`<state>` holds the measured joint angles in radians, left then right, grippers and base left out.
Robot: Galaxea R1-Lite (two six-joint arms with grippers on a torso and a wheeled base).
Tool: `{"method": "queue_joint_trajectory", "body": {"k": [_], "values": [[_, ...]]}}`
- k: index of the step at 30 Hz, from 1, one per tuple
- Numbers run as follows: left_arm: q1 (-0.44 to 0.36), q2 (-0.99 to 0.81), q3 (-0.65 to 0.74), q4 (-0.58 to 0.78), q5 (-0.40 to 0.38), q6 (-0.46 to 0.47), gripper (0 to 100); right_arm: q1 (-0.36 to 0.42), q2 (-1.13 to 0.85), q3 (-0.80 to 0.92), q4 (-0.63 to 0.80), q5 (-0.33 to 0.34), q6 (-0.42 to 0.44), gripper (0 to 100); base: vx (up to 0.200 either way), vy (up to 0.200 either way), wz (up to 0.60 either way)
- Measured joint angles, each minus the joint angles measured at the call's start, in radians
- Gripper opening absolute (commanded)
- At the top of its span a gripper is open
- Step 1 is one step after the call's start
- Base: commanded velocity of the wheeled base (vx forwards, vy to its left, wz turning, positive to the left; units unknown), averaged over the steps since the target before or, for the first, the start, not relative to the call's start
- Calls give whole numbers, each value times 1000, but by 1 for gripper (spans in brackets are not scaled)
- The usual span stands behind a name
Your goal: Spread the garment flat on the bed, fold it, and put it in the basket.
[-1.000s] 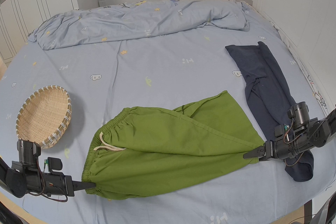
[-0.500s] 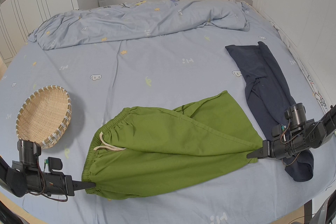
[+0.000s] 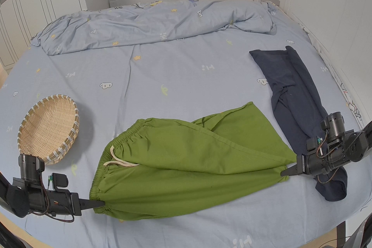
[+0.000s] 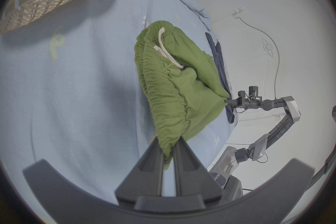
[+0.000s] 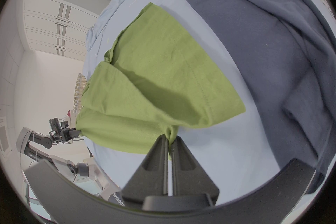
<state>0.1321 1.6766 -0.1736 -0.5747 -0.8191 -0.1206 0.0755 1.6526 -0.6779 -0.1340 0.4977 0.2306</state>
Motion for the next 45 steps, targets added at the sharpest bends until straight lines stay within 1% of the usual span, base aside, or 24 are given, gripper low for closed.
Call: {"method": "queue_joint_trajectory", "body": {"k": [3,5,8,10,14,16,20,23,31,37,38,45], "values": [[7,-6,4,2,0,0,0,8,-62,0,122,-17,-9,0,0,0,0],[14,-17,6,10,-1,0,0,18,-113,-1,195,-67,-23,0,0,0,0],[29,-48,11,51,-4,10,0,32,-167,18,229,-149,-42,0,0,0,0],[39,-71,13,105,-5,22,0,40,-191,40,231,-171,-49,0,0,0,0],[57,-121,17,211,-1,47,0,59,-224,108,219,-183,-54,0,0,0,0],[63,-143,21,239,1,53,0,70,-234,142,200,-187,-54,0,0,0,0],[73,-182,39,252,8,59,0,103,-244,214,84,-195,-48,0,0,0,0],[80,-204,62,259,10,61,0,129,-237,264,26,-197,-43,0,0,0,0],[87,-186,90,254,13,69,0,153,-182,316,-36,-194,-38,0,0,0,0],[72,-137,82,243,13,71,0,161,-143,329,-47,-191,-37,0,0,0,0],[70,-130,80,242,13,71,100,164,-138,331,-49,-190,-37,100,0,0,0],[64,-99,77,215,12,71,100,181,-117,341,-70,-190,-36,100,0,0,0]]}}
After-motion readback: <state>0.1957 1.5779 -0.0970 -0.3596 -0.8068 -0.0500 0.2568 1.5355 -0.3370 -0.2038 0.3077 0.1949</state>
